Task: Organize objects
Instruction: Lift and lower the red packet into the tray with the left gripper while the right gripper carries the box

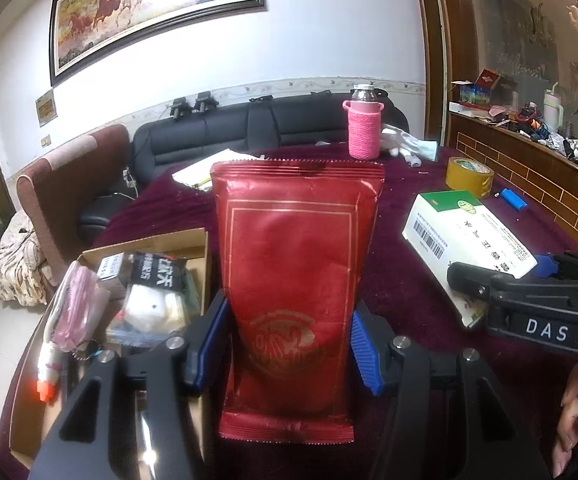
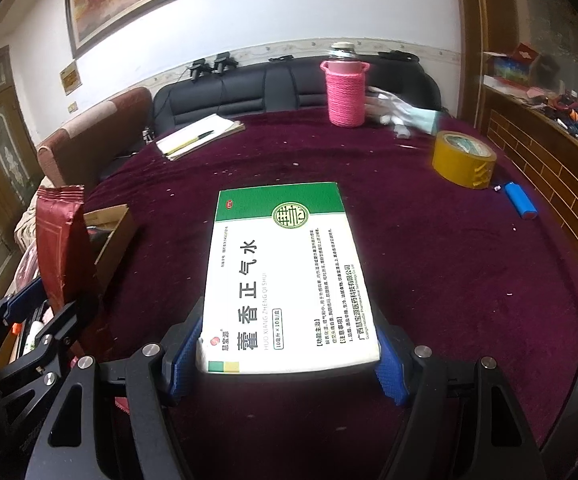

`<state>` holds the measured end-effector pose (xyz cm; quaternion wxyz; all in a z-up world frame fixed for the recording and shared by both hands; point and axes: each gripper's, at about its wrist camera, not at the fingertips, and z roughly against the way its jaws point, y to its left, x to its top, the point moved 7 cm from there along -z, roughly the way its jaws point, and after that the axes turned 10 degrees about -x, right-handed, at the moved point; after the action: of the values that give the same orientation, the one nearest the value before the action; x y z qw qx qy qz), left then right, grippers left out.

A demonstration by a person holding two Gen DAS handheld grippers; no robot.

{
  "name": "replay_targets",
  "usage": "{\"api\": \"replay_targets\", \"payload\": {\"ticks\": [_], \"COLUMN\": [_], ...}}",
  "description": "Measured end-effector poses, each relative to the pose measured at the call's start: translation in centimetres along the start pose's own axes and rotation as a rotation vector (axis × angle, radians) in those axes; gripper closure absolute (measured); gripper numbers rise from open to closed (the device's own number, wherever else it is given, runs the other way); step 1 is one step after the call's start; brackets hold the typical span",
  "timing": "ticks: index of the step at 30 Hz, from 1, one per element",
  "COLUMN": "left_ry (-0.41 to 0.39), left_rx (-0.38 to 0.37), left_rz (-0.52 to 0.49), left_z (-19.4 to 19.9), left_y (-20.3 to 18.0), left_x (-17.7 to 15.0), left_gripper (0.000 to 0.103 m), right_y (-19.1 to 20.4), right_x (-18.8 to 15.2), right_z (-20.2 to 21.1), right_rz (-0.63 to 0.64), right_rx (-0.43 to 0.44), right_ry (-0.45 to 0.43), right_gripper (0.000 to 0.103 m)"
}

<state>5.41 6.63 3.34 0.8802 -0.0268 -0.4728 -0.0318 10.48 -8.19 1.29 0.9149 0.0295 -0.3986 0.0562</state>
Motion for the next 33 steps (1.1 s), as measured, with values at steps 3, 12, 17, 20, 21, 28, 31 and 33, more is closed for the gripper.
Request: {"api": "replay_targets", "payload": {"ticks": [3,12,17,20,21,28,31,33], "left_ry": [-0.005,-0.013,-0.013,-0.016,-0.019,-0.039,-0.042,-0.05], "left_rx": [0.016,0.015,-0.005,-0.013,-0.015,-0.025,-0.031,-0.032], "left_rz": [0.014,0.056,0.076,0.078,0.08,0.081,0.092,0.101], "left_z": [0.8,3.5,4.3,4.8,5.0,6.2,6.3,6.5], "left_y": [0.8,2.2,2.4,2.4,2.3,2.0,2.1,2.3], "left_x": [-0.3,-1.4,-1.9,-2.0,-2.1,-2.2,-2.2,-2.1], "left_gripper": [0.048,0.047,0.047,0.047,0.047,0.048,0.048,0.048], "right_y": [0.5,2.3,2.8,2.9,2.9,2.9,3.3,3.7], "right_x": [-0.2,-1.1,-1.0,-1.2,-1.3,-1.5,-1.3,-1.2], "right_z": [0.7,2.5,3.6,4.2,4.4,5.1,5.1,5.0], "right_rz": [0.009,0.037,0.041,0.04,0.039,0.036,0.045,0.053], "right_rx": [0.006,0.029,0.035,0.039,0.039,0.047,0.055,0.057], "right_ry": [-0.011,-0.016,-0.033,-0.042,-0.043,-0.05,-0.052,-0.052], "right_gripper": [0.025,0.025,0.025,0.025,0.025,0.025,0.025,0.025]}}
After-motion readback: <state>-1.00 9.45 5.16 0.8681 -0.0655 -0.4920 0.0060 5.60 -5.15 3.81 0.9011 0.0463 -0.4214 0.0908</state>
